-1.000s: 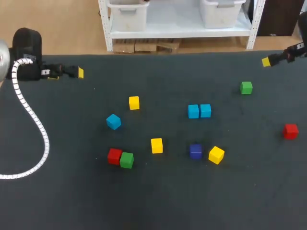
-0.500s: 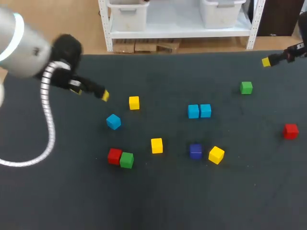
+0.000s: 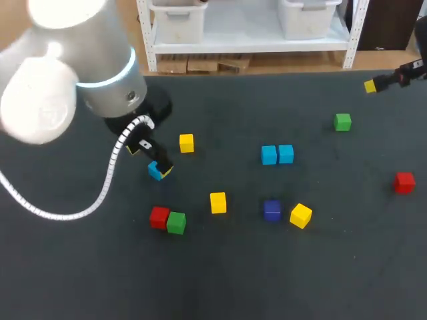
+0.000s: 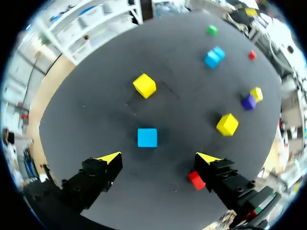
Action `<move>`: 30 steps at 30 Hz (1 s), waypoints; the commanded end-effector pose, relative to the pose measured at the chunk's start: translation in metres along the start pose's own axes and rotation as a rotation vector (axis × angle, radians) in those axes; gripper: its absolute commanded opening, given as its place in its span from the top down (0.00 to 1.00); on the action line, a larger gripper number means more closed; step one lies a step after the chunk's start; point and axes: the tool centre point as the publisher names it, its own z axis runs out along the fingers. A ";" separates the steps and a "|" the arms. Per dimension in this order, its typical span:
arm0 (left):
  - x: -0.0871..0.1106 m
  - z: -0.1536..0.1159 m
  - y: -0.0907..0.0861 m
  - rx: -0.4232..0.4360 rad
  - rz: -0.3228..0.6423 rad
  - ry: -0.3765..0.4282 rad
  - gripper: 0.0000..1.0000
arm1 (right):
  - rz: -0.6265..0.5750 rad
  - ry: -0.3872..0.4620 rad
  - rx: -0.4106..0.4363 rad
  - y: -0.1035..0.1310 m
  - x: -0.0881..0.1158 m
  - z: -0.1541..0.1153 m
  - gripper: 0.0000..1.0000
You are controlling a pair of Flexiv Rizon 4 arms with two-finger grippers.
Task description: Place the blue cubes, place green cubes on the blue cubes, place the yellow cubes on the green cubes, then place the red cubes on the yellow cubes, and place purple cube on the red cubes.
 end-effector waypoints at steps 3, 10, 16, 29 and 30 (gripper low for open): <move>-0.007 0.009 0.023 0.054 0.052 0.219 0.00 | -0.001 -0.001 -0.007 -0.002 0.000 0.001 0.00; -0.013 0.023 0.032 0.132 0.005 0.228 0.00 | -0.001 -0.001 -0.007 -0.002 0.000 0.001 0.00; -0.021 0.036 0.031 0.122 0.032 0.248 0.00 | -0.001 -0.001 -0.007 -0.002 0.000 0.001 0.00; -0.027 0.056 0.032 0.135 0.056 0.274 0.00 | -0.001 -0.001 -0.007 -0.002 0.000 0.001 0.00; -0.027 0.057 0.032 0.132 0.059 0.273 0.00 | -0.001 -0.001 -0.007 -0.002 0.000 0.001 0.00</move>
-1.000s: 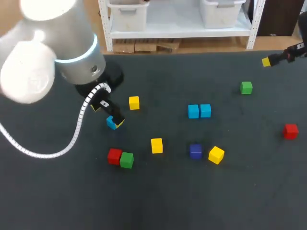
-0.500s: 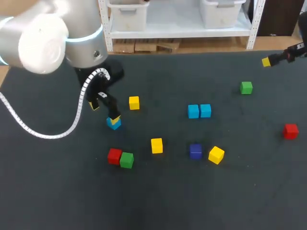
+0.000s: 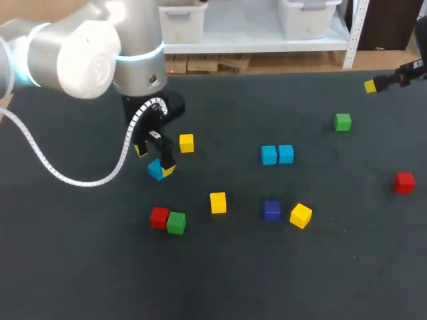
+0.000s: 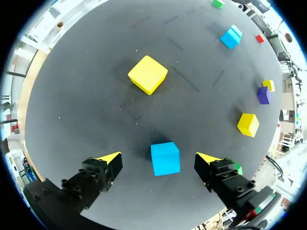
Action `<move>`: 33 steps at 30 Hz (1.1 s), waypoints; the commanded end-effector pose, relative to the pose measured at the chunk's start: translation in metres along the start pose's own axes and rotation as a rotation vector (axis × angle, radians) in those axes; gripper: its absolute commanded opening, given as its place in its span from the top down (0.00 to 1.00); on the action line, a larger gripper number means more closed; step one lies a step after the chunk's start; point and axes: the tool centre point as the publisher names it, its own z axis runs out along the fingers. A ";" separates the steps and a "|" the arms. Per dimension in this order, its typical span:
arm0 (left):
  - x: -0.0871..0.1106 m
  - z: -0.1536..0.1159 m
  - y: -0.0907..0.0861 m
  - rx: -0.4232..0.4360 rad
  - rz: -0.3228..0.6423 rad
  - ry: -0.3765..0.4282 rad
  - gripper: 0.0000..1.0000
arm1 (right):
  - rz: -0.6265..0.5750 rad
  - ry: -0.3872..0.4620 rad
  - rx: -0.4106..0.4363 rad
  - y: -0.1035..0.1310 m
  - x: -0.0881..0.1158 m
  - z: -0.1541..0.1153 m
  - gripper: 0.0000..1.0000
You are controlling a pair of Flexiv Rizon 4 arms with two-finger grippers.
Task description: Place the blue cubes, place green cubes on the blue cubes, place the yellow cubes on the green cubes, then place the red cubes on the yellow cubes, and place purple cube on the red cubes.
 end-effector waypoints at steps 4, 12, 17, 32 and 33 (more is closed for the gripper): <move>-0.007 0.005 0.007 -0.004 0.008 0.043 0.00 | -0.001 -0.001 -0.006 -0.001 0.000 0.001 0.00; -0.008 0.012 0.006 -0.037 -0.009 0.014 0.00 | -0.001 -0.001 -0.006 -0.001 0.000 0.001 0.00; -0.010 0.014 0.006 -0.055 -0.016 0.006 0.15 | -0.001 -0.001 -0.006 -0.001 0.000 0.001 0.00; -0.007 0.013 0.008 -0.090 -0.068 0.002 1.00 | -0.001 -0.001 -0.006 -0.001 0.000 0.001 0.00; -0.007 0.013 0.007 -0.088 -0.062 0.006 1.00 | -0.001 -0.001 -0.006 -0.001 0.000 0.001 0.00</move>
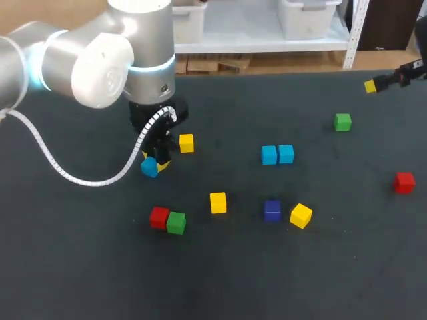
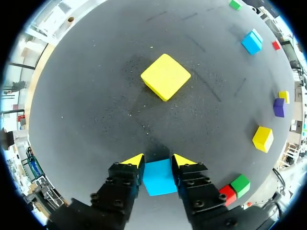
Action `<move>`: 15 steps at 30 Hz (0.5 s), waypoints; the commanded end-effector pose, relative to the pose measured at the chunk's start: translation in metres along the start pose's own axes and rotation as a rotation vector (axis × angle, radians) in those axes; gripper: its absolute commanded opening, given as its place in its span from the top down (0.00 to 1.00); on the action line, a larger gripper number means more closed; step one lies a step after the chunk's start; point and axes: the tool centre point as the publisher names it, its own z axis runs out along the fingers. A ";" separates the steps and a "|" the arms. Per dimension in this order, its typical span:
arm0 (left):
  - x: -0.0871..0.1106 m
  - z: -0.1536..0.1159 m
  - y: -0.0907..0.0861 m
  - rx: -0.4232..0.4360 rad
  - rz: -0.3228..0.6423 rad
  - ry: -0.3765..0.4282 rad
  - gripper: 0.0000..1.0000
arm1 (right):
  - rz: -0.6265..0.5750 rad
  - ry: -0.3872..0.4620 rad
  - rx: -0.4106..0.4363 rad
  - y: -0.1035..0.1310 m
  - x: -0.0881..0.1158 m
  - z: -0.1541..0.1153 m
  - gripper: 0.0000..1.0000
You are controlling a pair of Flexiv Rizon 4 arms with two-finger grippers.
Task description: Place the blue cubes, place green cubes on the blue cubes, place the yellow cubes on the green cubes, then place the red cubes on the yellow cubes, and place purple cube on the red cubes.
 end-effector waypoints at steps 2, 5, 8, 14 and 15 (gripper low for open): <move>0.003 -0.002 -0.004 -0.002 0.027 0.006 1.00 | -0.001 -0.001 -0.006 -0.001 0.000 0.001 0.00; 0.002 -0.003 -0.005 -0.004 0.039 0.005 1.00 | -0.001 -0.001 -0.006 -0.001 0.000 0.001 0.00; -0.002 -0.007 -0.006 -0.020 0.084 -0.001 1.00 | -0.001 -0.001 -0.006 -0.001 0.000 0.001 0.00; -0.014 -0.018 -0.024 -0.064 0.312 -0.029 1.00 | -0.001 -0.001 -0.006 -0.001 0.000 0.001 0.00; -0.017 -0.020 -0.028 -0.073 0.349 -0.029 1.00 | -0.001 -0.001 -0.006 -0.001 0.000 0.001 0.00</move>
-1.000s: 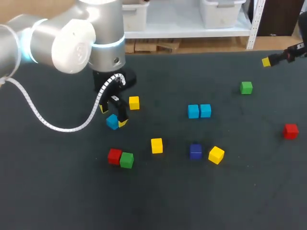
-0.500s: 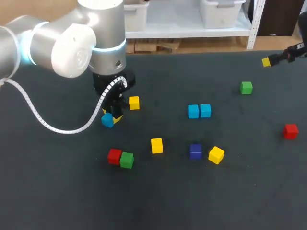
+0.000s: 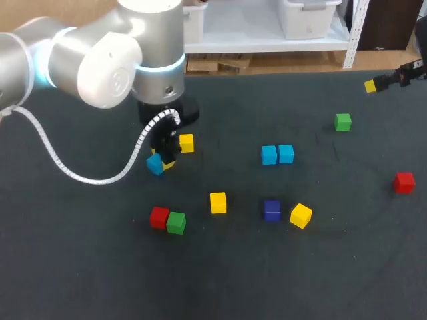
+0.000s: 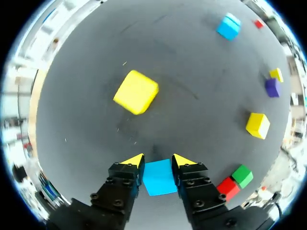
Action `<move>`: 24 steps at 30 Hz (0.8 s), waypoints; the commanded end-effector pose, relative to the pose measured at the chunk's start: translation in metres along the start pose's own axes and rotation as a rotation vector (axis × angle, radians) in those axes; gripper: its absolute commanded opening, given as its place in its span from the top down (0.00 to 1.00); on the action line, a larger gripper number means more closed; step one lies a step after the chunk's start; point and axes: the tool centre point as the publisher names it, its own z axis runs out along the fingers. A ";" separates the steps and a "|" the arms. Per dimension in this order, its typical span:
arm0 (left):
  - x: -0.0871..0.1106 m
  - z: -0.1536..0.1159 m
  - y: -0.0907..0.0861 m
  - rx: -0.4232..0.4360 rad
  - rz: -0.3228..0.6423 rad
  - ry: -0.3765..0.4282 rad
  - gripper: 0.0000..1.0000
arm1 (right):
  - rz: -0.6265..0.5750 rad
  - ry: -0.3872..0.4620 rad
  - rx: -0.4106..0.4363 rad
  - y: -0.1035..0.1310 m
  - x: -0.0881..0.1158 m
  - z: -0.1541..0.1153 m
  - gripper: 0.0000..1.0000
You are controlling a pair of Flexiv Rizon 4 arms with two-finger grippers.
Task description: Place the blue cubes, place green cubes on the blue cubes, place the yellow cubes on the green cubes, then place the red cubes on the yellow cubes, and place purple cube on the red cubes.
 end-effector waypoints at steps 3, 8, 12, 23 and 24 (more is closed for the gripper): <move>-0.022 -0.015 -0.018 -0.028 0.242 -0.006 1.00 | -0.001 -0.001 -0.006 -0.001 0.000 0.001 0.00; -0.052 -0.027 -0.023 -0.032 0.413 0.007 1.00 | -0.001 -0.001 -0.006 -0.001 0.000 0.001 0.00; -0.076 -0.035 -0.028 -0.040 0.523 -0.006 1.00 | -0.001 -0.001 -0.006 -0.001 0.000 0.001 0.00; -0.134 -0.033 -0.041 0.011 0.708 -0.033 1.00 | -0.001 -0.001 -0.006 -0.001 0.000 0.001 0.00; -0.138 -0.031 -0.044 0.018 0.719 -0.037 1.00 | -0.001 -0.001 -0.006 -0.001 0.000 0.001 0.00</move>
